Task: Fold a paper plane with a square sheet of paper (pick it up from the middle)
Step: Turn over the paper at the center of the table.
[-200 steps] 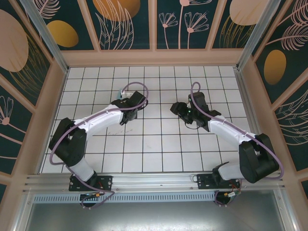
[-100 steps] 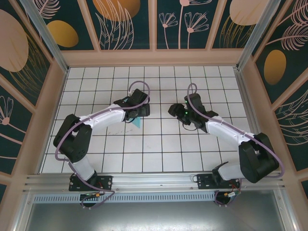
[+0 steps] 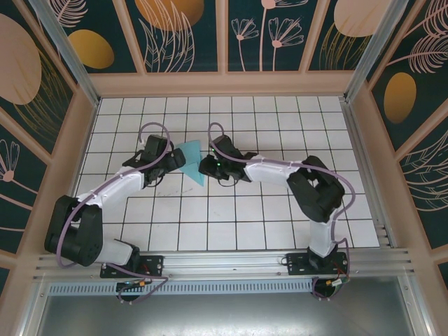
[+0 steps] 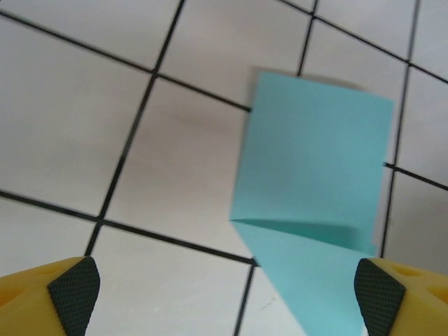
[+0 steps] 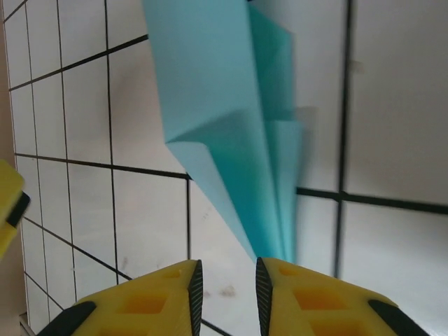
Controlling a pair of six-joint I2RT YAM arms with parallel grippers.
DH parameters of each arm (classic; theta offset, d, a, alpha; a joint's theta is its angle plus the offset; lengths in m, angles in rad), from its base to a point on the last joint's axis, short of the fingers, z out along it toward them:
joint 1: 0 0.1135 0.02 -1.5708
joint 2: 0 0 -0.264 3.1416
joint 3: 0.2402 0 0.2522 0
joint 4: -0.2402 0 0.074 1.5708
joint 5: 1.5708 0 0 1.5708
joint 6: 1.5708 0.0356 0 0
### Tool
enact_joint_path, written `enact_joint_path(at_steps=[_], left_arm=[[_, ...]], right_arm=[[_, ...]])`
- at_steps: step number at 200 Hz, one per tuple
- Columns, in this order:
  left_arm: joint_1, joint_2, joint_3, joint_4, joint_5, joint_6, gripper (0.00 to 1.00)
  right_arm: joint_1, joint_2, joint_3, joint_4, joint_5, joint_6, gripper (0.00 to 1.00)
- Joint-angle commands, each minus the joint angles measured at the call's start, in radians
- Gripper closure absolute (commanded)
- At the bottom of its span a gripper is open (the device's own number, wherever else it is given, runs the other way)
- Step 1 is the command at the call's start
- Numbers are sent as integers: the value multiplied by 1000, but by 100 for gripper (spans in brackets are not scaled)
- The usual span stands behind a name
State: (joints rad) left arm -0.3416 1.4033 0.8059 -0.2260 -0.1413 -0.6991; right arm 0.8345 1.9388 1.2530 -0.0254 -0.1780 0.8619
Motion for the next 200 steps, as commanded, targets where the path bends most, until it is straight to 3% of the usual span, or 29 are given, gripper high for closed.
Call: enact_joint_path(at_steps=[1,89,132,165,200], left_arm=[[33,-34,-35,45,40,-34,4],[52,-8,-68,102,149,-51,4],[53,-14,-76,114,193,-26,4],[52,-39,-98,128,243,-8,4],[52,-58,-154,222,388,-35,5]], right_arm=[[4,68,84,-1,-13,-18,73],[4,205,205,-125,-40,-88,75],[-8,224,192,-270,-7,-247,74],[-29,112,21,-304,19,-458,73],[-65,-68,-151,-261,-1,-591,73]])
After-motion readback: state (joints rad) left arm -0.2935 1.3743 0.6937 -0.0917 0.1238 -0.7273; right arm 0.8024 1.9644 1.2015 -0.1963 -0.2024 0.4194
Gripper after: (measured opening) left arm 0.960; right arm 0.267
